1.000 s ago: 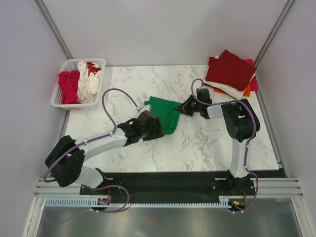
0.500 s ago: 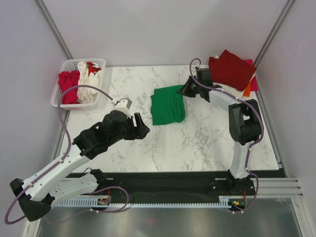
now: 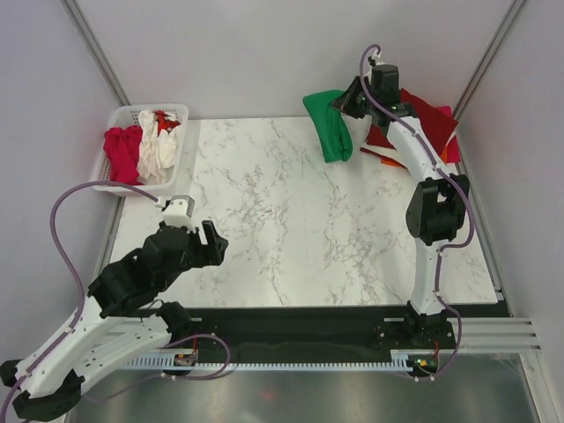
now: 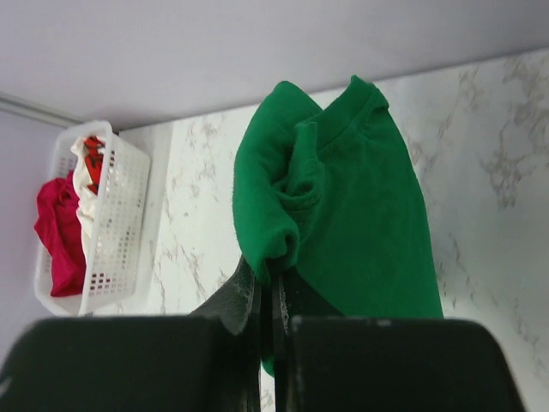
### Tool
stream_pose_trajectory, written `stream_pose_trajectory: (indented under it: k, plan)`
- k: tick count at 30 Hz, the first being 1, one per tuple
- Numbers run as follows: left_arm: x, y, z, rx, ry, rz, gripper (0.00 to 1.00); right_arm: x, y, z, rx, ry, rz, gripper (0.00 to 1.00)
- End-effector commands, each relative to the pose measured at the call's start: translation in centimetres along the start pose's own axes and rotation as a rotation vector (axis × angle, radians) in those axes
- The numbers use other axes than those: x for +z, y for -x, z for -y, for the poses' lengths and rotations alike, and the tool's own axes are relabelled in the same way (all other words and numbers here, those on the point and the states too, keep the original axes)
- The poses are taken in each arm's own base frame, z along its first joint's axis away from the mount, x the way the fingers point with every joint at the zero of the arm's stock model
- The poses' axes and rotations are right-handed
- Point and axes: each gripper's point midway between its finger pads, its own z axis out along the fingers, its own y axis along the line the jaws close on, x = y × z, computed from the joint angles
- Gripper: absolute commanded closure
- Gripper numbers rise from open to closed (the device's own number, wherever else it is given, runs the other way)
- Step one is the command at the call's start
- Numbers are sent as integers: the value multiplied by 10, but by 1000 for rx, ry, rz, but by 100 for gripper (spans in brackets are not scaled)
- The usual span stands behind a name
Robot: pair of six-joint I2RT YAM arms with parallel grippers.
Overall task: Fold and stack the t-shirts
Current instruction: Neatly place the folded tshirt to the corner
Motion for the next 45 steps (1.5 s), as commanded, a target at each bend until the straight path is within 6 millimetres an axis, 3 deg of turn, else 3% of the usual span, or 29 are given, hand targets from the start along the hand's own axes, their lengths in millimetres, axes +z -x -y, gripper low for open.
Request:
stream_pose_trajectory:
  k: [1,2,3,6,7,9,10,11,12,13,15,16,17,18,19,20,22,25,26,28,29,30,31,32,34,35,39,43,45]
  plan:
    - [0,5,-15,32,53,54,19,-18,56,-3,-20,14,82,100]
    - [0,4,-16,31,55,53,19,-18,62,-1,-12,25,81,100]
    - [1,3,-16,31,55,53,19,-27,83,-9,-18,53,115,100]
    - [4,2,-15,40,59,41,19,-48,119,14,21,57,166,100]
    - [5,0,-15,44,63,34,19,-61,139,41,48,23,204,100]
    - [7,-1,-13,49,61,23,19,-74,155,65,72,13,230,100]
    - [7,-1,-13,50,60,21,19,-88,169,99,102,-26,263,100]
    - [7,-1,-13,50,62,22,19,-95,175,113,131,-31,282,100]
    - [7,-2,-13,50,60,22,19,-90,160,145,185,-55,250,100]
    - [7,-1,-13,49,60,24,19,-103,173,178,208,-74,305,100]
    - [7,-1,-14,46,65,28,19,-95,149,229,322,-86,268,100]
    - [7,-1,-14,46,65,29,19,-102,149,260,351,-119,282,100]
    - [7,-1,-15,46,68,29,19,-92,132,290,388,-153,256,100]
    - [6,0,-15,44,67,33,19,-88,123,307,408,-177,245,95]
    - [6,0,-15,42,67,33,19,-88,116,326,437,-200,237,63]
    - [7,0,-16,43,71,33,19,-80,99,346,479,-222,209,48]
    - [7,0,-15,43,69,34,19,-84,87,365,525,-261,196,27]
    - [7,-1,-15,45,69,30,19,-107,84,384,529,-410,227,21]
    - [7,-1,-15,44,71,31,19,-123,94,385,521,-469,270,21]
    - [8,-2,-16,46,73,27,19,-151,88,401,563,-565,285,21]
    - [8,-2,-16,48,73,27,19,-171,102,394,547,-588,328,21]
    - [8,-2,-15,45,71,28,19,-183,91,401,560,-646,331,21]
    - [7,-2,-15,45,69,28,19,-198,93,403,554,-675,353,21]
    - [7,-2,-15,45,67,29,19,-214,107,384,506,-675,387,21]
    - [7,-1,-15,44,65,31,19,-226,106,371,482,-695,399,21]
    - [7,-1,-15,45,65,29,19,-237,118,350,441,-675,426,21]
    - [6,0,-15,43,62,37,19,-232,108,306,402,-570,378,21]
    - [3,2,-15,34,57,50,19,-200,85,258,369,-398,263,26]
    - [3,2,-16,33,55,52,19,-189,75,248,355,-370,225,31]
